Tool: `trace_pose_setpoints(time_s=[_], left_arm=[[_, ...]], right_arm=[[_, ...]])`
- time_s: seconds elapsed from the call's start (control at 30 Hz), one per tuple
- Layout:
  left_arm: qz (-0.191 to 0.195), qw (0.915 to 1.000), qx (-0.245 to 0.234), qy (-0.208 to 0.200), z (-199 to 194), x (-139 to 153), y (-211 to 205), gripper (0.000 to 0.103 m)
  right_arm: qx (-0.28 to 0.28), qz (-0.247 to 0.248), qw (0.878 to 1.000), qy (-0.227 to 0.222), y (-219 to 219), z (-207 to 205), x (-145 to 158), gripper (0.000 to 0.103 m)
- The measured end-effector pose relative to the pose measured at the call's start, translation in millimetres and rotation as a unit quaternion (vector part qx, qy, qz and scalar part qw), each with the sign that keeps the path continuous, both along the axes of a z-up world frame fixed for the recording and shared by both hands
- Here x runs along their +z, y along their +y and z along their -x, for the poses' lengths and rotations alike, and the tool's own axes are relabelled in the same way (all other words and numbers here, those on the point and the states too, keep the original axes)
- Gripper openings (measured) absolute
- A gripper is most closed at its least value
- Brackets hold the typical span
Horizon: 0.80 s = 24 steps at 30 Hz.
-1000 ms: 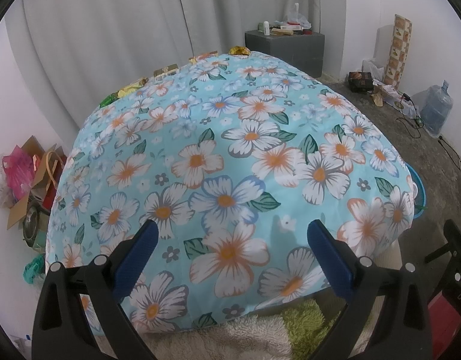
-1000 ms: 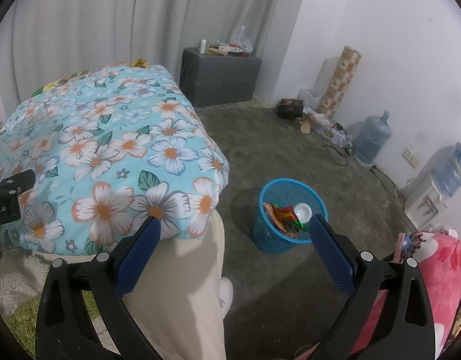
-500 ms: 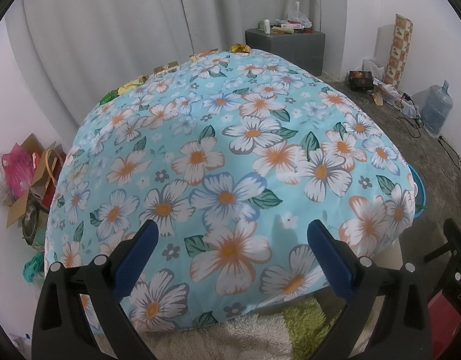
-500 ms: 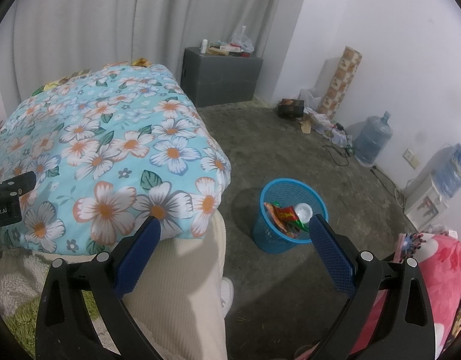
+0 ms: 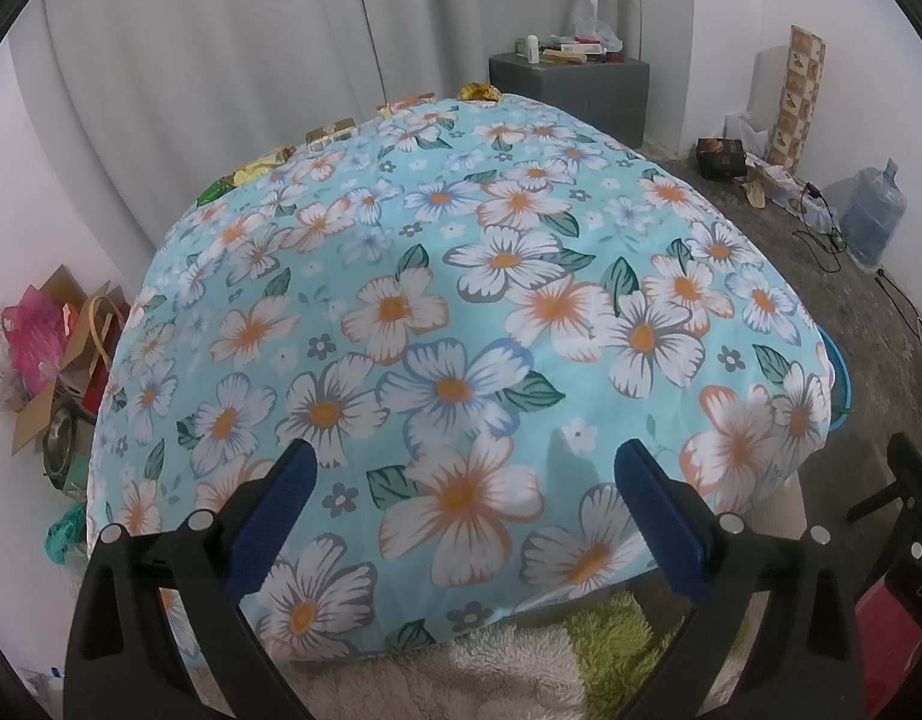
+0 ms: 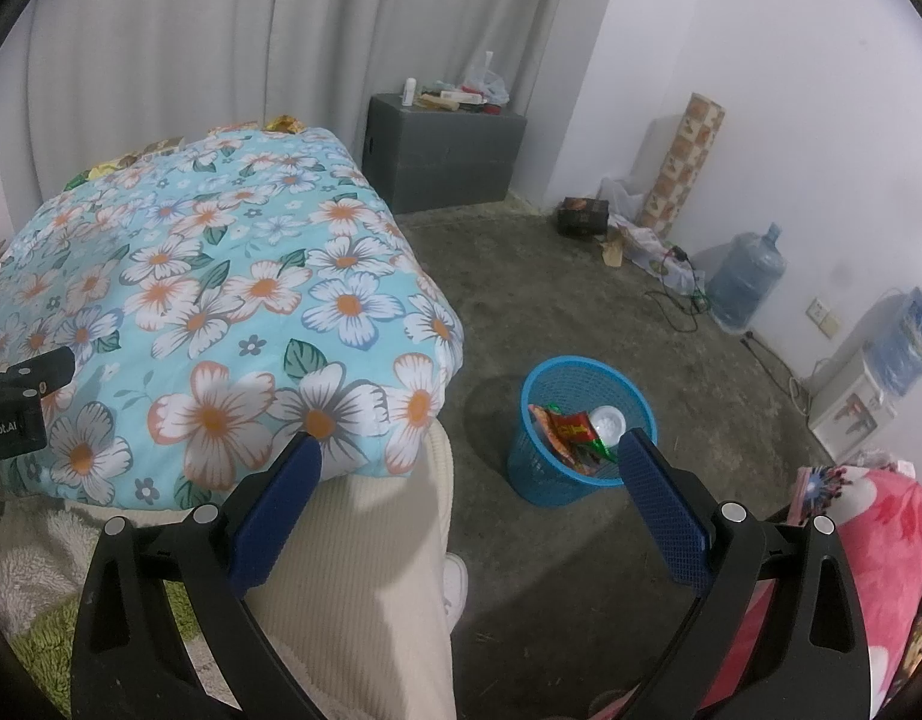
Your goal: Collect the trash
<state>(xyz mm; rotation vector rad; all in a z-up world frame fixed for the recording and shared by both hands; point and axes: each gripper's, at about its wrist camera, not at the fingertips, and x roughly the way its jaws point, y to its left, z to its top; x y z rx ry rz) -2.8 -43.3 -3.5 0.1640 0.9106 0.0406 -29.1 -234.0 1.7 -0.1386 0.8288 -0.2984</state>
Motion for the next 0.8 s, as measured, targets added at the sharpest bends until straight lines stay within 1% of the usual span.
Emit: trace_pose_setpoints(time_s=[0.8], left_arm=[[0.001,1.0000,-0.003,0.004,-3.4,-1.1,0.5,0.097]], right_arm=[[0.000,0.001,1.000,0.000,1.5,1.1,-0.8,0.095]])
